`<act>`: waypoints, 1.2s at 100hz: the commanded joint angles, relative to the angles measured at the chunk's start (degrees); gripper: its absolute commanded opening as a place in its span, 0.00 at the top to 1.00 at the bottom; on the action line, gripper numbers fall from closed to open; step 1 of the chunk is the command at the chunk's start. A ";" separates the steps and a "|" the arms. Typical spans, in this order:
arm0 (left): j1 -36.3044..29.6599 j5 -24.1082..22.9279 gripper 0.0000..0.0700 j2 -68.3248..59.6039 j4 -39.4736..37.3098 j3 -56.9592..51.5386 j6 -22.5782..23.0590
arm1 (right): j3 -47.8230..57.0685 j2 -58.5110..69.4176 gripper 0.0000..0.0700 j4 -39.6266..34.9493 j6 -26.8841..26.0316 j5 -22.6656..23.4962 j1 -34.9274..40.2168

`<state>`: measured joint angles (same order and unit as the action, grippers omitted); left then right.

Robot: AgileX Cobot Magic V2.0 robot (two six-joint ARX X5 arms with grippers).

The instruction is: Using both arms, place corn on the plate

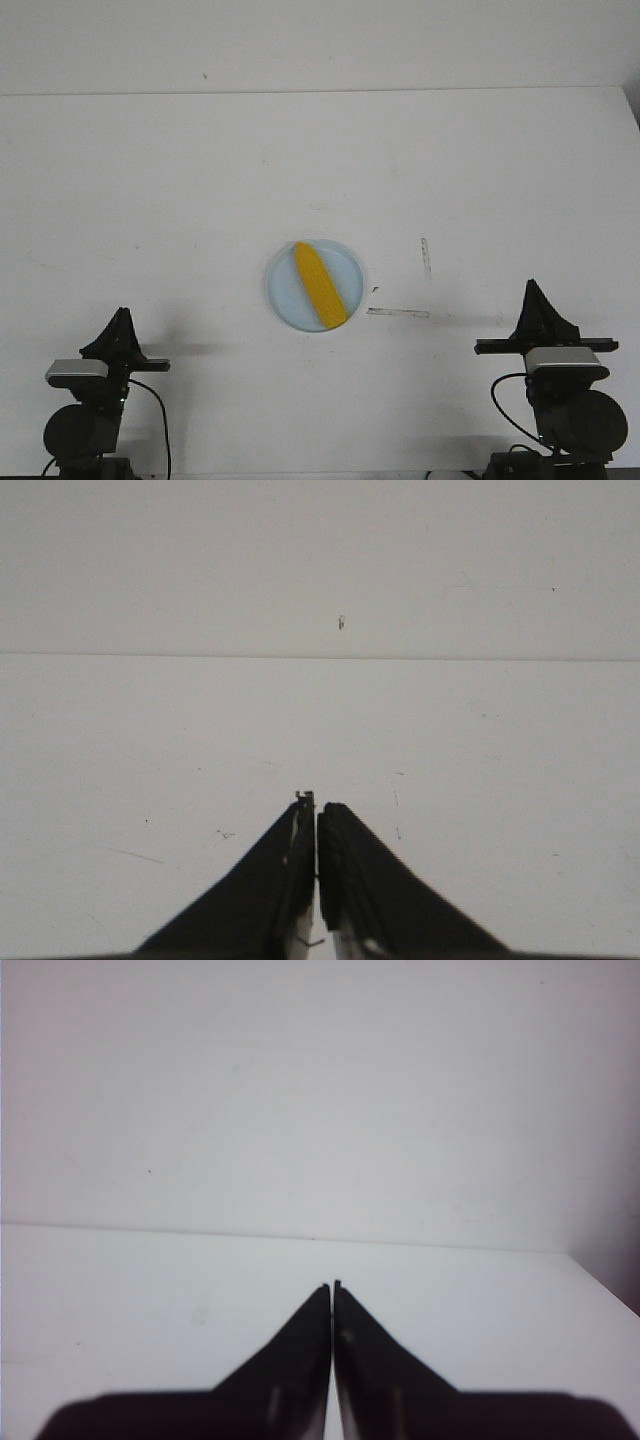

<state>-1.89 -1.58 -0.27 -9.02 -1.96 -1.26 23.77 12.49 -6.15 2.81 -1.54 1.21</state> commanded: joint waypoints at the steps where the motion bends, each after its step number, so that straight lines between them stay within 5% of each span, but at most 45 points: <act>1: 0.07 -0.17 1.00 0.09 -0.94 1.18 -0.52 | 0.02 -0.13 0.99 0.52 0.39 0.00 0.07; 80: 0.07 -0.17 1.00 0.09 -0.94 1.18 -0.52 | -0.33 -0.15 0.99 0.31 0.37 0.07 0.07; 120: 0.07 -0.17 1.00 0.09 -0.94 1.18 -0.52 | -11.61 -4.66 0.99 1.07 0.24 0.26 0.77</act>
<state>-1.89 -1.58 -0.27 -9.04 -1.96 -1.23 13.28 9.45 -6.11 2.81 -1.48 1.87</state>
